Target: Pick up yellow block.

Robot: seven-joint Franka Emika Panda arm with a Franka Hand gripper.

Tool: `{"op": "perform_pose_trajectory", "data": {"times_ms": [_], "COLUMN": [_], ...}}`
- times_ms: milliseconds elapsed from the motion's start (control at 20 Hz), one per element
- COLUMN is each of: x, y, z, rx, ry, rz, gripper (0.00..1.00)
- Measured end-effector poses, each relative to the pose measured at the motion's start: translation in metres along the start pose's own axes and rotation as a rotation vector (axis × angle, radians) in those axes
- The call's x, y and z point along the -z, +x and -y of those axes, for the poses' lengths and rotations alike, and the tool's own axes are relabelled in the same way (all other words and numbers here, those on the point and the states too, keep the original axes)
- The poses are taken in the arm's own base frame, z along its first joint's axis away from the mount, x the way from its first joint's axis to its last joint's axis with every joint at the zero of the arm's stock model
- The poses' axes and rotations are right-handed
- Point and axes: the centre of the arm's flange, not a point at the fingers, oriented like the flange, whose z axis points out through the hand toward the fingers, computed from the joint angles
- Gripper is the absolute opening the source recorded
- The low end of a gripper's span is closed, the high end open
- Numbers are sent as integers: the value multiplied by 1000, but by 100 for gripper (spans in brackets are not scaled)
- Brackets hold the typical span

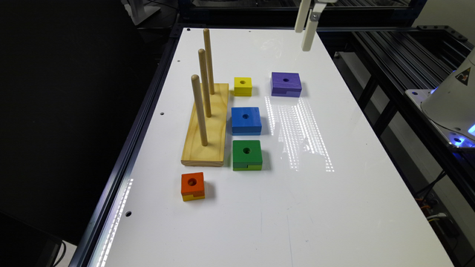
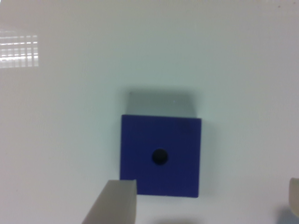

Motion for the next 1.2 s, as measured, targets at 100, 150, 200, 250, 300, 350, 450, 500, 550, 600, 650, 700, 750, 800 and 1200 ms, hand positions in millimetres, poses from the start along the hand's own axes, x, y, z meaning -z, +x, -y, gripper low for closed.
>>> {"op": "perform_pose_trajectory", "data": {"times_ms": [100,150,200,250,300,350,450,500,550,600,650,700,750,800,1200], "x": [-1,-2,-3,-4,-4,-5,-5,-5,-4,-3,-3,-2,-2,-2,-8], "y": [6,8,9,10,11,12,13,13,14,15,16,19,21,23,42], "z": [1,2,3,4,5,5,6,6,7,8,9,10,12,13,26], "rx": [0,0,1,1,1,1,2,2,3,3,3,3,3,3,4], "ry": [-1,-2,-3,-4,-5,-5,-5,-5,-4,-3,-2,-1,0,0,-2], "rz": [2,3,4,6,7,8,7,6,5,3,2,0,-1,-1,3], "gripper": [100,100,100,100,100,100,100,100,100,100,100,100,100,100,100]}}
